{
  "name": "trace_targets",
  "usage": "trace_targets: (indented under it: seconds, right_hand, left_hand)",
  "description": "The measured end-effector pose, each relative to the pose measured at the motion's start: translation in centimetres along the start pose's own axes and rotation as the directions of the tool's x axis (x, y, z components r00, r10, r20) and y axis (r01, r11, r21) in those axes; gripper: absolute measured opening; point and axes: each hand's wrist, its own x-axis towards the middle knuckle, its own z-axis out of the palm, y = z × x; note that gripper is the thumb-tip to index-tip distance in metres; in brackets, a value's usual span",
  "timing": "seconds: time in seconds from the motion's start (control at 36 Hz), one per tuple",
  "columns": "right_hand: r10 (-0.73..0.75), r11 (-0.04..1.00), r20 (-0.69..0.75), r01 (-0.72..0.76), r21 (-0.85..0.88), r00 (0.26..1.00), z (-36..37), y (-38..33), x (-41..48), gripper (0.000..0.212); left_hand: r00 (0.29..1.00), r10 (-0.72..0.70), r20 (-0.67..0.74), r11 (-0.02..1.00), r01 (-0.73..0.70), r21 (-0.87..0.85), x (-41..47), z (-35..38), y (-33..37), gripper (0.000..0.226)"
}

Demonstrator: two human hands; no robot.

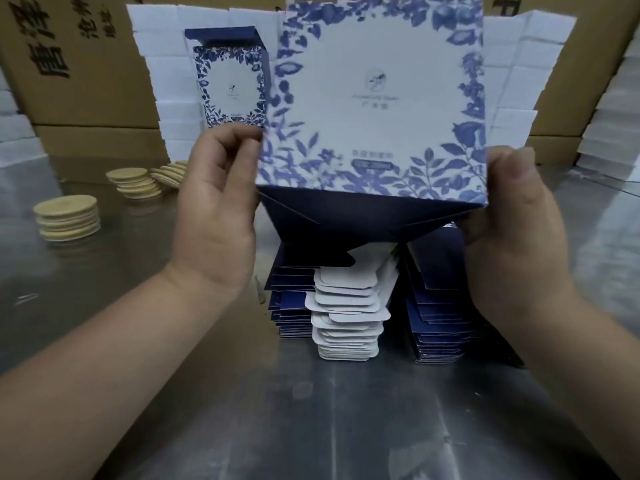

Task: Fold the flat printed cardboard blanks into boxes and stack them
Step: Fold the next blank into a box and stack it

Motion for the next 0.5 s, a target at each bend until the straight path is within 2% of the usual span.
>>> trace_targets:
  seconds: [0.06,0.14,0.22,0.36,0.44,0.5]
  right_hand:
    - [0.015,1.0,-0.004,-0.015,-0.015,1.0,-0.27,0.04,0.12,0.04]
    - [-0.021,0.998,-0.047,0.024,0.056,0.999,-0.26,0.16,0.01,0.031]
    - [-0.107,0.992,0.026,0.105,0.074,0.994,-0.1,0.09,-0.1,0.044]
    - [-0.132,0.991,0.058,0.129,0.046,0.99,0.2,-0.08,-0.22,0.063]
    - [-0.1,0.995,0.084,0.102,-0.019,0.991,0.41,-0.01,-0.39,0.07]
    - [-0.095,0.991,0.104,0.103,-0.082,0.99,0.54,-0.06,-0.53,0.074]
  left_hand:
    - [0.996,0.035,0.079,0.997,-0.04,0.06,-0.29,-0.01,-0.13,0.029]
    - [0.982,0.041,0.186,0.994,-0.058,0.091,-0.47,0.01,-0.06,0.054]
    - [0.962,0.004,0.272,0.99,-0.043,0.135,-0.41,-0.05,0.16,0.072]
    - [0.948,0.079,0.309,0.975,-0.139,0.176,-0.56,0.2,0.06,0.084]
    - [0.937,0.091,0.338,0.977,-0.15,0.153,-0.58,0.19,-0.14,0.08]
    - [0.941,0.113,0.319,0.955,-0.191,0.225,-0.59,0.02,-0.37,0.075]
